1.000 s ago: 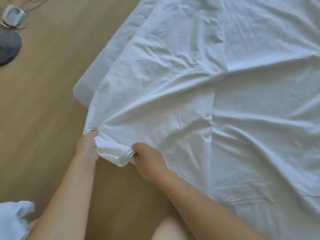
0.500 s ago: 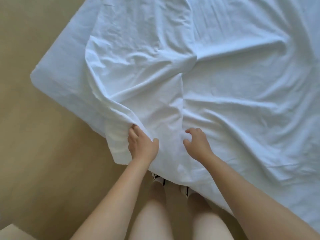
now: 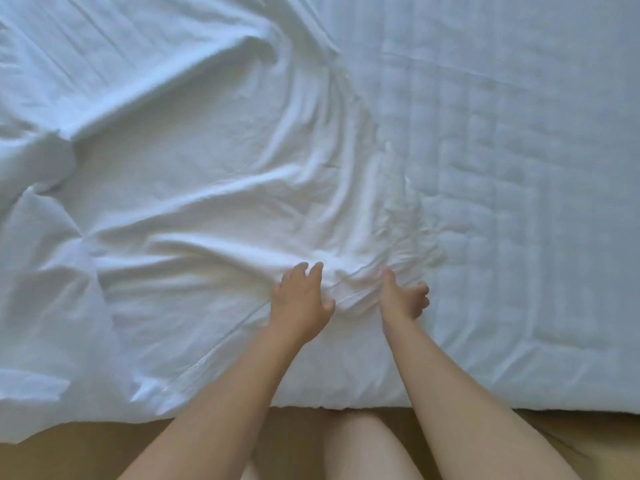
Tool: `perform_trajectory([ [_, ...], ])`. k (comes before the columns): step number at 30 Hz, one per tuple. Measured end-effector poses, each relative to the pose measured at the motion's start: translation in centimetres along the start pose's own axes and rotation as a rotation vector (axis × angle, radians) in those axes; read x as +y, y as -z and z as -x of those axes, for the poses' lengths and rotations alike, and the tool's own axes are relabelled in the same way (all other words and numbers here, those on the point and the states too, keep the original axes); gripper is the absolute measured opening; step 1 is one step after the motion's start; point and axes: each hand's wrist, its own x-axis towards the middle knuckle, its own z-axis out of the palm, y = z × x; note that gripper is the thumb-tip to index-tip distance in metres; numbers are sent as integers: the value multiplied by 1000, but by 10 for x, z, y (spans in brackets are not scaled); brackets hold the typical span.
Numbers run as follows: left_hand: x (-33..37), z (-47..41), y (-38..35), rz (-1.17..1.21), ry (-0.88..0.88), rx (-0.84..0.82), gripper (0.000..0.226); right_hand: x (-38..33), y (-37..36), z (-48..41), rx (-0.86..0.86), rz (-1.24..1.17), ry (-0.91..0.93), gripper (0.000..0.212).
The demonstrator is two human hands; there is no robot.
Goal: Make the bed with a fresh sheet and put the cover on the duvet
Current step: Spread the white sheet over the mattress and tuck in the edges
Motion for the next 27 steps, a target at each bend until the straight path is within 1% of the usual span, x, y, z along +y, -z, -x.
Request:
perform_trajectory([
  [2,36,-25,-9,66,-3,-4,64,-11,11,-35,-44,-67,87,85],
  [5,75,-57,-15,209,48,-45,60,-34,17,-73,-140,-38,238,94],
  [6,84,-67,-15,272,79,-57,59,-41,18,-81,-169,-66,241,95],
  [7,90,-75,-14,323,105,-57,58,-48,17,-86,-182,-120,205,96],
  [9,97,-86,-10,340,120,-64,57,-56,16,-89,-181,-237,111,95],
  [10,98,-91,-9,312,108,-92,59,-59,16,-89,-198,-279,85,88],
  [11,100,-93,-7,283,98,-133,60,-61,16,-89,-251,-317,70,76],
  [12,102,-94,-3,287,98,-170,59,-63,17,-85,-338,-349,62,59],
  [13,104,-94,0,364,115,-202,55,-65,19,-80,-451,-351,86,42],
  [14,106,-93,5,550,170,-235,47,-68,23,-72,-543,-294,175,27],
  [15,108,-93,13,797,245,-258,39,-70,27,-64,-597,-194,325,19],
  [16,112,-92,23,1019,329,-264,37,-71,31,-53,-625,-91,497,15],
  [17,112,-92,32,1153,382,-228,39,-71,35,-42,-637,2,667,15],
  [18,112,-93,40,1188,381,-180,38,-70,38,-32,-648,87,817,19],
  [19,111,-92,47,1111,352,-110,33,-67,40,-22,-664,161,938,22],
  [20,109,-90,51,1023,327,-33,26,-65,41,-14,-683,213,1017,25],
  [21,106,-86,56,978,316,37,22,-62,43,-10,-701,226,1044,25],
  [22,104,-82,59,1002,326,70,22,-61,45,-7,-715,184,1022,25],
  [23,100,-78,62,1058,342,61,24,-61,48,-6,-712,107,965,25],
  [24,95,-73,65,1112,349,45,25,-63,50,-5,-685,22,897,31],
  [26,83,-62,71,1192,355,34,26,-65,51,-7,-642,-75,790,55],
  [27,76,-56,74,1231,360,60,26,-66,51,-8,-669,-75,756,69],
])
